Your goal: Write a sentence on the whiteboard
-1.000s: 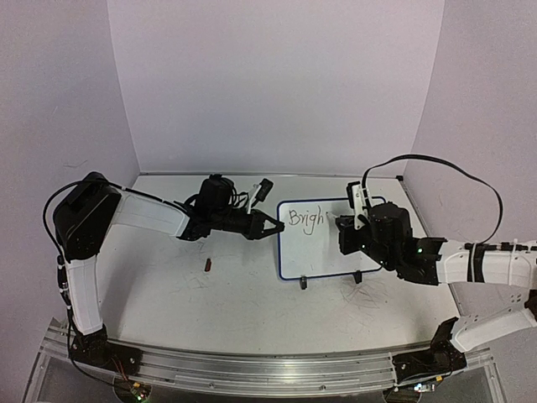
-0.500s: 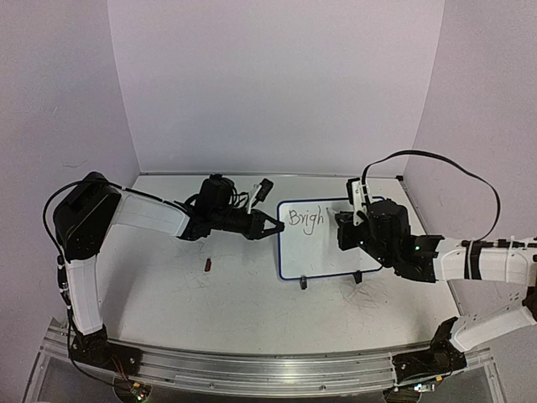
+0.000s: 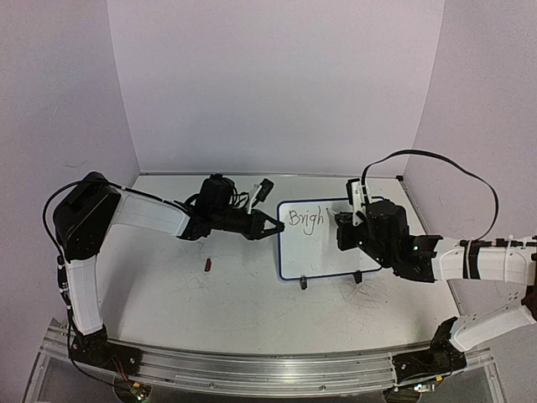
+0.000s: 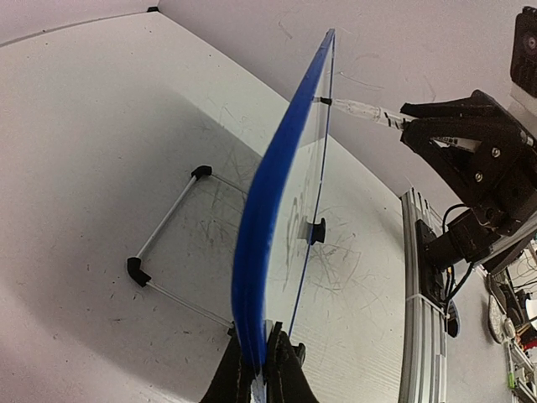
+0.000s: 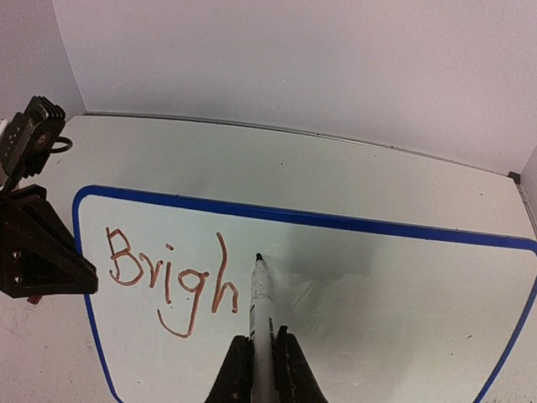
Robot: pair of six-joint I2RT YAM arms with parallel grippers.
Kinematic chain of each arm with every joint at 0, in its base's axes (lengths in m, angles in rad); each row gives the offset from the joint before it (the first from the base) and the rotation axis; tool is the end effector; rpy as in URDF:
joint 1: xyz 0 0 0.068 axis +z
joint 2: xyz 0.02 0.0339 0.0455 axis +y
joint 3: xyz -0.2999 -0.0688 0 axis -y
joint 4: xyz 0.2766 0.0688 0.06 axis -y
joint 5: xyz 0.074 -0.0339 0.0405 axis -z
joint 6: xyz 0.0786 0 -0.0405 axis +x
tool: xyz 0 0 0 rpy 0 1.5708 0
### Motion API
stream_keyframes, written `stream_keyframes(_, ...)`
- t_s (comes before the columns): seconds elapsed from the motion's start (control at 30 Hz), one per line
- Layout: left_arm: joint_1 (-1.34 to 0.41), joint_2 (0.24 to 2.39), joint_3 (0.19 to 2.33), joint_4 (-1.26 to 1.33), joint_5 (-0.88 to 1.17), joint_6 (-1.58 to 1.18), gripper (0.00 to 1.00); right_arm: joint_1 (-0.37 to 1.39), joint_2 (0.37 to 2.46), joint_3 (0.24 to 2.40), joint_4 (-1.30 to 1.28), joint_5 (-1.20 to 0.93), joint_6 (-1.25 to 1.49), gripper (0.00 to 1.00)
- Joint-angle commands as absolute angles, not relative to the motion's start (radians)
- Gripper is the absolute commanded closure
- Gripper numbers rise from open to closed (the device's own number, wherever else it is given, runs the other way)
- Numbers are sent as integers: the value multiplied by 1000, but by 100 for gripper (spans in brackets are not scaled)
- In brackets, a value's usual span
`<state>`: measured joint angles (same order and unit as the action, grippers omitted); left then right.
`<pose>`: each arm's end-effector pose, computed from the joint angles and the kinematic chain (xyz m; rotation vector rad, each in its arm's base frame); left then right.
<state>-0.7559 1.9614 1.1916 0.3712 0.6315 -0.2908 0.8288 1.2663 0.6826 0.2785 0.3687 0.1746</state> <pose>0.3329 -0.3776 0.1880 0.9162 1.9156 -1.2758 0.2469 0.2274 0.2530 -0.3553 1.8355 0.3505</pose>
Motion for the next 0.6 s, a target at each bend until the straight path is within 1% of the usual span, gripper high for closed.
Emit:
stream_keyframes(0.0, -768, 1989, 1209, 250, 521, -247, 100, 824, 1253, 671, 272, 368, 205, 100)
stream_keyframes(0.57, -775, 1987, 1215, 239, 514, -247, 100, 823, 1224, 607, 258, 335, 262, 100)
